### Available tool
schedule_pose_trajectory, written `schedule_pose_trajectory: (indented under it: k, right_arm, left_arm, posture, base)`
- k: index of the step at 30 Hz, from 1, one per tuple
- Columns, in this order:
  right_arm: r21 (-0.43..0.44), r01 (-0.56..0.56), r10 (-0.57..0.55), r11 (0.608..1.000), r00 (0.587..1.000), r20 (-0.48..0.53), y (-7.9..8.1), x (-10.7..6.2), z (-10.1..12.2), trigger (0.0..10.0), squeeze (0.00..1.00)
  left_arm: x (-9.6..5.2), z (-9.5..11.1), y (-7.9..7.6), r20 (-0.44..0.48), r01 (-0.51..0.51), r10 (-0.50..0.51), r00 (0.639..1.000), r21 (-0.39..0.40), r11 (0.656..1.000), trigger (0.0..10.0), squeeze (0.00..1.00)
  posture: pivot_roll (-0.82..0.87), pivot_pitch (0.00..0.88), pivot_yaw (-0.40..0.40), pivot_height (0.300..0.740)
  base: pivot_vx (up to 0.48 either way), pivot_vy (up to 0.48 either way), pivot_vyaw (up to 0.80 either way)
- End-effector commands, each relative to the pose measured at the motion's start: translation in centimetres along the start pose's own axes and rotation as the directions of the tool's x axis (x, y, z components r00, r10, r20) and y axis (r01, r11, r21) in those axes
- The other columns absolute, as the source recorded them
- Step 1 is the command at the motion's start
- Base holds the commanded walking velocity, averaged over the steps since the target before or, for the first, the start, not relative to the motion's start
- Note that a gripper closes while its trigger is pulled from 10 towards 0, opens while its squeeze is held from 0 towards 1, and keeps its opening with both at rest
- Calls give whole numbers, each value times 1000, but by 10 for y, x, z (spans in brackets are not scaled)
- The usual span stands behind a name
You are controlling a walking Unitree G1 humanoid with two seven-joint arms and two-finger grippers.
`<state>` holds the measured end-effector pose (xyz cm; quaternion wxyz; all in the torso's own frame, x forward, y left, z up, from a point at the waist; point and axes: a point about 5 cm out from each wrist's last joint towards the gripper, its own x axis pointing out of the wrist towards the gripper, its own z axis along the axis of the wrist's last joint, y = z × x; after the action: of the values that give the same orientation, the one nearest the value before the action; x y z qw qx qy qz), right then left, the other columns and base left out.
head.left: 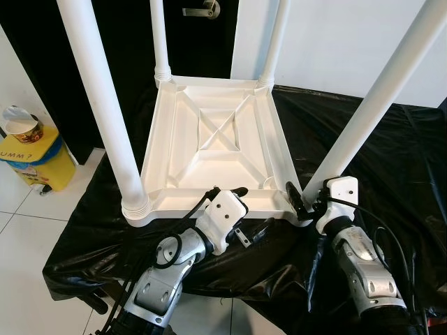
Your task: Building children table
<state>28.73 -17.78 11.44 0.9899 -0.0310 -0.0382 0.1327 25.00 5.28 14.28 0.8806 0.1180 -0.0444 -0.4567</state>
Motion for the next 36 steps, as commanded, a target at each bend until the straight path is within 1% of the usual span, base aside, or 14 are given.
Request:
schedule_pose_trajectory:
  k: [1, 2, 4, 6, 11, 15, 23, 30, 36]
  right_arm:
    - [-1, -31, 31, 1000, 1000, -2, -5, -1, -1, 10000, 0]
    - [-1, -31, 31, 1000, 1000, -2, -5, -1, -1, 10000, 0]
    - [-13, -75, 75, 997, 997, -7, -6, 0, -1, 10000, 0]
    - [-13, -75, 75, 997, 997, -7, -6, 0, -1, 10000, 0]
    - [-17, -197, 196, 980, 980, -36, -4, 0, -6, 10000, 0]
    - [-24, -233, 232, 972, 972, -45, -2, 3, -9, 10000, 0]
    - [-31, -261, 259, 965, 964, -56, -5, 7, -10, 10000, 0]
    - [-34, -288, 285, 957, 956, -65, -11, 6, -11, 10000, 0]
    - [-53, -307, 303, 950, 950, -71, -9, 11, -13, 10000, 0]
  left_arm:
    - [1, 1, 0, -1, -54, 54, 999, 0, 999, 10000, 0]
    - [1, 1, 0, -1, -54, 54, 999, 0, 999, 10000, 0]
    - [1, 1, 1, 0, -54, 54, 999, 1, 999, 10000, 0]
    - [1, 1, 1, 0, -54, 54, 999, 1, 999, 10000, 0]
    - [1, 2, 1, -2, -56, 56, 998, 2, 998, 10000, 0]
    - [0, 2, 1, -5, -54, 54, 999, 3, 999, 10000, 0]
    - [1, 2, 2, -2, -58, 58, 998, 1, 998, 10000, 0]
    - [-1, 1, -4, -9, -38, 38, 999, -8, 999, 10000, 0]
    - [-1, 2, -2, -11, -34, 34, 999, -3, 999, 10000, 0]
  posture:
    - [126, 35, -121, 740]
    - [126, 35, -121, 740]
    - [125, 36, -120, 740]
    - [125, 36, -120, 740]
    - [133, 38, -115, 740]
    - [130, 34, -112, 740]
    - [118, 31, -110, 740]
    - [113, 41, -98, 740]
    - [123, 39, -84, 740]
  base:
    - [0, 0, 0]
    - [0, 0, 0]
    - [0, 0, 0]
    - [0, 0, 0]
    - [0, 0, 0]
    - [0, 0, 0]
    - [0, 0, 0]
    - [0, 0, 0]
    - [0, 0, 0]
